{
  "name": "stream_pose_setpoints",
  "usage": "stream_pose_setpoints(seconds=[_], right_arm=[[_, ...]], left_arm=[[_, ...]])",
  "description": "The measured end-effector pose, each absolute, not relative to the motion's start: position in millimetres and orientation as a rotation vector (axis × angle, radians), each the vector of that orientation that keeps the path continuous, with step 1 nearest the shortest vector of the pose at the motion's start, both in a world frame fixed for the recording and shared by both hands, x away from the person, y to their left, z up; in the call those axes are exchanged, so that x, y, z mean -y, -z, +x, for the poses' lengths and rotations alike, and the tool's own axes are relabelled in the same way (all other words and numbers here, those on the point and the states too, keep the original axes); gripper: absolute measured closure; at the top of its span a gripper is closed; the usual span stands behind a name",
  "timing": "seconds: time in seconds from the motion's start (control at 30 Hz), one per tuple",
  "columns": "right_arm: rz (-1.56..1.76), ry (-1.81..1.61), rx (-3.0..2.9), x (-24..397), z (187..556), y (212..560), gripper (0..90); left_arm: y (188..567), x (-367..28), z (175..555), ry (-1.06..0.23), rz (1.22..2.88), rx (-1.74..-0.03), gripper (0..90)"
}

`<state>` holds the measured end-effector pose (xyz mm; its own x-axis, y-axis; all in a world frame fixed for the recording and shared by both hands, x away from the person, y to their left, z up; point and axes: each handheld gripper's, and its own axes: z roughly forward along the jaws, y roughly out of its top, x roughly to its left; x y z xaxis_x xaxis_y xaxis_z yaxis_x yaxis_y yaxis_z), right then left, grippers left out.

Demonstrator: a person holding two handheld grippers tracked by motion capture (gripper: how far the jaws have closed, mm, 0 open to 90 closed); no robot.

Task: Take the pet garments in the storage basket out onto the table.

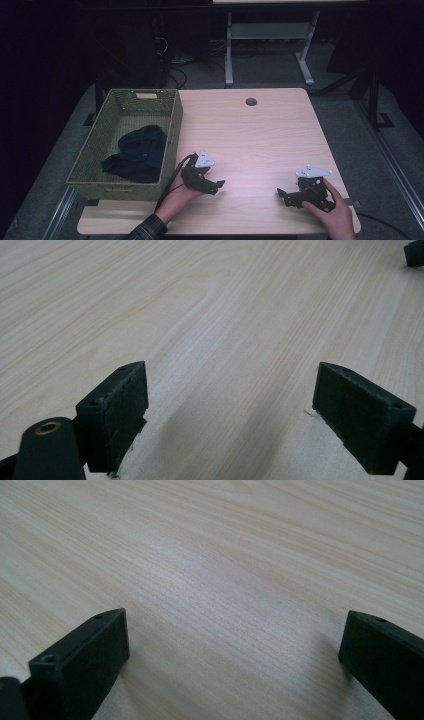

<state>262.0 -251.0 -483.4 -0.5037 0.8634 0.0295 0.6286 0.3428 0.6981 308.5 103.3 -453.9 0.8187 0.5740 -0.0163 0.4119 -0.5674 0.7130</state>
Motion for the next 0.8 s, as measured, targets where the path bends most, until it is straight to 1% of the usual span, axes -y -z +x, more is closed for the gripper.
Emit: stream_pose_setpoints(seconds=[0.8], right_arm=[[1.320,-0.945,-2.266,251.0,262.0,483.4,0.0]], left_arm=[[438.4,-105.2,308.5,-0.279,2.247,-0.716,14.4]])
